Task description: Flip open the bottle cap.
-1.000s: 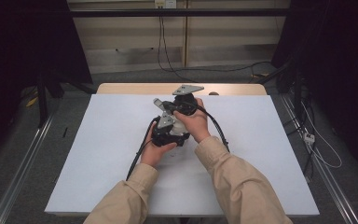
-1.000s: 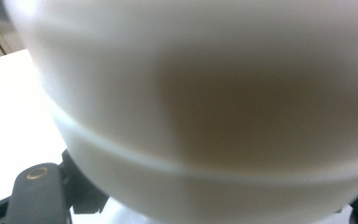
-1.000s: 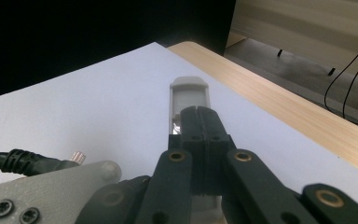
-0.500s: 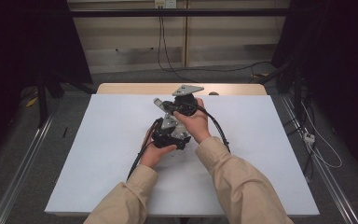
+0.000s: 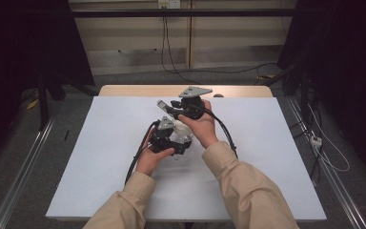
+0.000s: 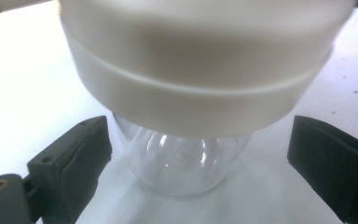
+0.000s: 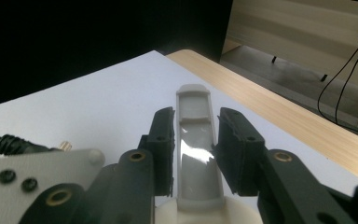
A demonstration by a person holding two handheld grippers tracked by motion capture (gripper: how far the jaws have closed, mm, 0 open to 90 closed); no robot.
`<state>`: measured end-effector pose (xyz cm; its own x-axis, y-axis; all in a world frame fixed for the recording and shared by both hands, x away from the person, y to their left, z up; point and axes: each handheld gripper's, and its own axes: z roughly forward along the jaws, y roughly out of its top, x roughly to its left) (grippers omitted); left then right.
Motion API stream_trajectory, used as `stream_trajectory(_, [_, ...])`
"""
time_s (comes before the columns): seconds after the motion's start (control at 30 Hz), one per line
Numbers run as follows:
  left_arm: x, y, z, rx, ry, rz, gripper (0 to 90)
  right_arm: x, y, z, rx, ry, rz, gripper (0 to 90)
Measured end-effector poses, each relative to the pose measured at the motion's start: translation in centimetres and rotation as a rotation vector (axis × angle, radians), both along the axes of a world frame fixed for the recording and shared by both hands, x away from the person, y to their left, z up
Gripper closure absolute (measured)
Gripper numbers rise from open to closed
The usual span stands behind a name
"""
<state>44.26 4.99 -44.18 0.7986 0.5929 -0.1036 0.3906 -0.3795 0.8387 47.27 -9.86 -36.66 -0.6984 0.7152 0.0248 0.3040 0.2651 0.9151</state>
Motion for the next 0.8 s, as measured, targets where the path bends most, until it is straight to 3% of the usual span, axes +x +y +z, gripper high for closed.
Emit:
stream_trajectory(0.07, [-0.1, 0.3, 0.2, -0.031, 0.007, -0.001, 7.7, -0.2, -0.2, 0.2, 0.006, -0.003, -0.006, 61.3])
stream_trajectory(0.17, [-0.8, 1.2, 0.3, -0.076, -0.061, 0.03, 14.1, -0.6, -0.5, 0.4, 0.008, -0.009, -0.016, 54.6])
stream_trajectory(0.27, [-1.1, 1.9, 0.1, -0.108, -0.061, 0.04, 11.6, -0.8, -0.9, 0.7, 0.03, -0.001, -0.023, 48.1])
stream_trajectory(0.5, [-1.6, 3.0, 0.3, -0.109, -0.043, 0.041, 10.1, -1.5, -1.3, 0.7, 0.039, 0.009, -0.025, 37.0])
stream_trajectory(0.63, [-2.3, 3.5, 0.7, -0.122, -0.06, 0.03, 8.5, -2.2, -1.6, 0.6, 0.06, 0.011, -0.017, 31.8])
stream_trajectory(0.8, [-2.7, 4.5, 1.1, -0.109, -0.068, 0.016, 8.2, -3.2, -2.4, 0.6, 0.045, 0.001, -0.014, 25.4])
